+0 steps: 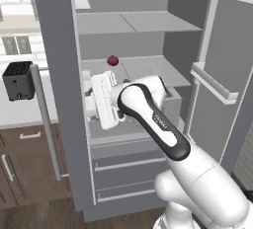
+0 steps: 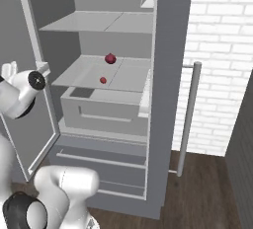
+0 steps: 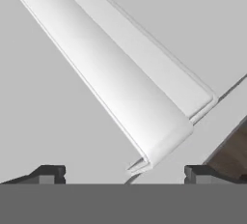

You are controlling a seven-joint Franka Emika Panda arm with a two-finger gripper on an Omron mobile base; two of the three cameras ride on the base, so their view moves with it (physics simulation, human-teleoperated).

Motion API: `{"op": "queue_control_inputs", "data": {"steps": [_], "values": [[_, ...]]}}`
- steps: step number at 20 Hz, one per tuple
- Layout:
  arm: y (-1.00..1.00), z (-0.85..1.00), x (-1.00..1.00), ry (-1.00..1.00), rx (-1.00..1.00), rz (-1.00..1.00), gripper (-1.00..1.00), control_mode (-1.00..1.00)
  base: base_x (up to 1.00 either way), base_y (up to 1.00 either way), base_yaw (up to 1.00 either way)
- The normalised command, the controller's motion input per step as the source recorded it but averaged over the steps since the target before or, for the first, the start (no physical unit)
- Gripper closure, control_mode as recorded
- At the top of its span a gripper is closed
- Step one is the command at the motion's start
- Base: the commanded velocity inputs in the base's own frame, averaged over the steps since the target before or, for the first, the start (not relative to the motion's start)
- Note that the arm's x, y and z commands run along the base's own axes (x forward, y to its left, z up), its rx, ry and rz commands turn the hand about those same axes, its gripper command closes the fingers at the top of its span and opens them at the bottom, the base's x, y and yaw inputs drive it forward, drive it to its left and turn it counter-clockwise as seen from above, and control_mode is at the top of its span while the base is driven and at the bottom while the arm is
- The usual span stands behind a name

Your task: Take the strawberry from the fridge and place it on top of the pancake, located on the dining counter.

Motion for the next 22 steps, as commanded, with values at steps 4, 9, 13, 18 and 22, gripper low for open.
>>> {"op": "queue_control_inputs", "data": {"steps": [4, 9, 13, 18, 22], "values": [[-0.35, 0.19, -0.19, 0.0, 0.0, -0.01, -1.0, -1.0, 0.0, 0.0, 0.0], [-0.93, 0.01, 0.0, 0.0, -0.05, 0.0, -1.0, -1.0, 0.0, 0.0, 0.0], [-0.88, 0.0, 0.0, 0.0, -0.4, 0.06, -1.0, -1.0, 0.0, 0.0, 0.0], [-0.82, -0.08, 0.02, 0.0, -0.67, 0.18, -1.0, -1.0, 0.0, 0.0, 0.0], [-0.91, -0.25, 0.0, 0.01, -0.76, 0.3, -1.0, -1.0, 0.0, 0.0, 0.0]]}}
